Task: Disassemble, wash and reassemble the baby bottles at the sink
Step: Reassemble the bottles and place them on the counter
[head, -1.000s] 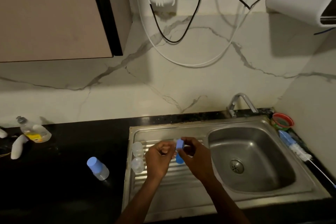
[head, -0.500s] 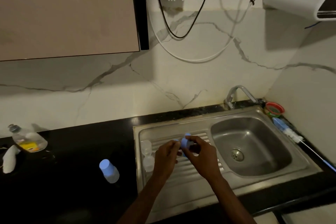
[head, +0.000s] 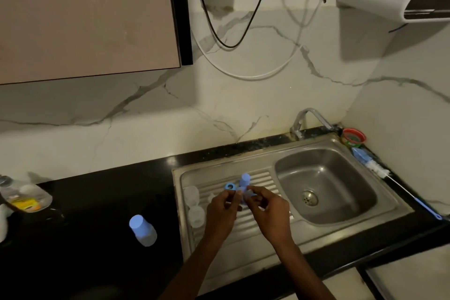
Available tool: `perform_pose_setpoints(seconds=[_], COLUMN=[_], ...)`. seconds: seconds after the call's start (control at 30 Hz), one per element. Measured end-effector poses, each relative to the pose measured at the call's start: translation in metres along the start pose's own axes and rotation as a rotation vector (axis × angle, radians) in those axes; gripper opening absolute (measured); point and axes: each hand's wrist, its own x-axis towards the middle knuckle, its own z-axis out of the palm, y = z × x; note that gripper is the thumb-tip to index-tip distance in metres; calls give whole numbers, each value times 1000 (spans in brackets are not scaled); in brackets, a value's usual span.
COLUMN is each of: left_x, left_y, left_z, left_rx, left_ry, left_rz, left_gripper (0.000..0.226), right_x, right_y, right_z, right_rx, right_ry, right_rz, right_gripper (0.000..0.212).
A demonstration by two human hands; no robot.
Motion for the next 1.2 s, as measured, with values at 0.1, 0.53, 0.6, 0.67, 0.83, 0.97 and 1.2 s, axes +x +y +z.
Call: perform_pose_setpoints(seconds=[0.1, 0.53, 0.6, 0.67, 0.83, 0.97, 1.2], left_x=[-3, -6, -8, -10, -13, -23, -22], left_y=[4, 8, 4, -1, -11, -11, -13], left_z=[10, 71, 69, 62, 52, 50, 51], left_rx=[-29, -80, -86, -139, -204, -272, -235], left_ry=[3, 179, 195, 203, 116, 113, 76], left_rz=[-29, -179, -182, -205, -343, -447, -389], left_gripper=[26, 22, 32, 39, 34, 34, 35], right_x=[10, 34, 28, 20, -1, -8, -12], right_y=[7, 45, 46, 48, 44, 42, 49], right_z=[-12, -50, -45, -34, -13, -10, -11], right_rx=[-43, -124, -161, -111, -87, -127, -199], right_ry=[-11, -165, -183, -186, -83, -95, -99], right_rz=[-71, -152, -127, -102, -63, -63, -47], right_gripper=[13, 17, 23, 16, 34, 18, 8])
